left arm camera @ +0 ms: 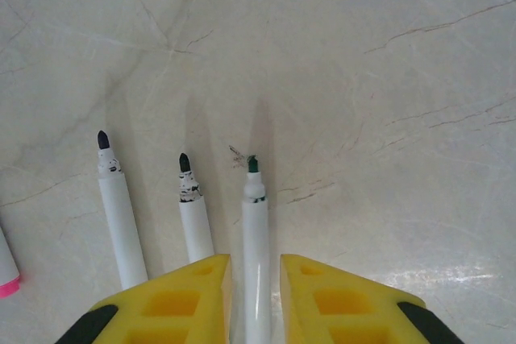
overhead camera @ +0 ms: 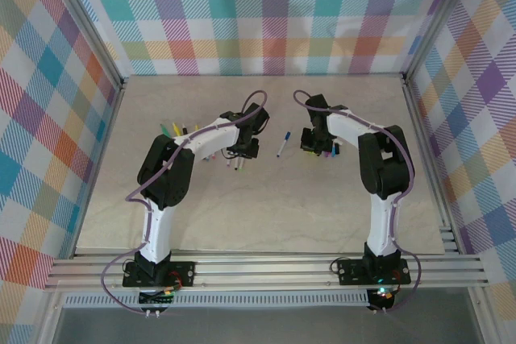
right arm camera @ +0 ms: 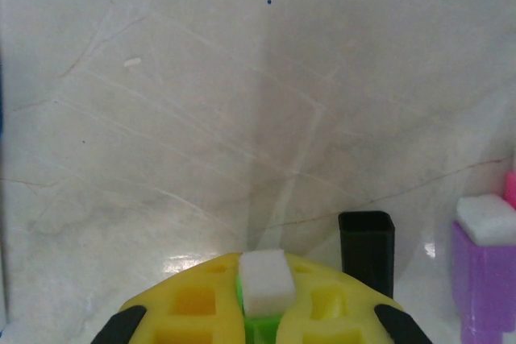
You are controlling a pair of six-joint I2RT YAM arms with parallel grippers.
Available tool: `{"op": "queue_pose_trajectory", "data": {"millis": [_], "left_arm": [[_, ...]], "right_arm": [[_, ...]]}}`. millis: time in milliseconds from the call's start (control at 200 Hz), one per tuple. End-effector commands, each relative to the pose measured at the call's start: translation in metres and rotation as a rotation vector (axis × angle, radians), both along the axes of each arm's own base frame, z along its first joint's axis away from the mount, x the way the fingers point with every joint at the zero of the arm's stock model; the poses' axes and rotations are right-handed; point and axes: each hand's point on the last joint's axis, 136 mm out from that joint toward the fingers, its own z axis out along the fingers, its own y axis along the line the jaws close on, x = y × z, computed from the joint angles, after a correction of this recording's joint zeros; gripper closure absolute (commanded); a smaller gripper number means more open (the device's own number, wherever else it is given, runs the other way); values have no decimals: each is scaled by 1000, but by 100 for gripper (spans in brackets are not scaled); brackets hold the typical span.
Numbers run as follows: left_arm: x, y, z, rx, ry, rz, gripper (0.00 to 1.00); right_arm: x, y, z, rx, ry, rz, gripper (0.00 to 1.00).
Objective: Open the pen caps
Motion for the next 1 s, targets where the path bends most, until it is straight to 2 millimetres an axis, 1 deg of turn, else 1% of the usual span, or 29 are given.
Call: {"op": "queue_pose_trajectory", "data": {"millis": [0, 55, 210, 335, 655, 990], "left_arm": [[7, 5, 15, 10, -32, 17, 77], [8, 3, 20, -2, -40, 18, 77], [11, -1, 35, -35, -66, 24, 77], [12, -5, 41, -58, -70, 23, 77], [14, -14, 45, -95, -71, 17, 77], [15, -28, 46, -111, -70, -2, 77]], "right_arm": [[-8, -7, -6, -70, 28, 16, 82], [-9, -8, -6, -81, 31, 20, 78], [-13, -11, -6, -109, 38, 26, 77], [-14, -12, -4, -114, 39, 30, 74], [-14, -9, 13, -98, 20, 42, 65], [-16, -9, 16, -98, 26, 43, 59]]}}
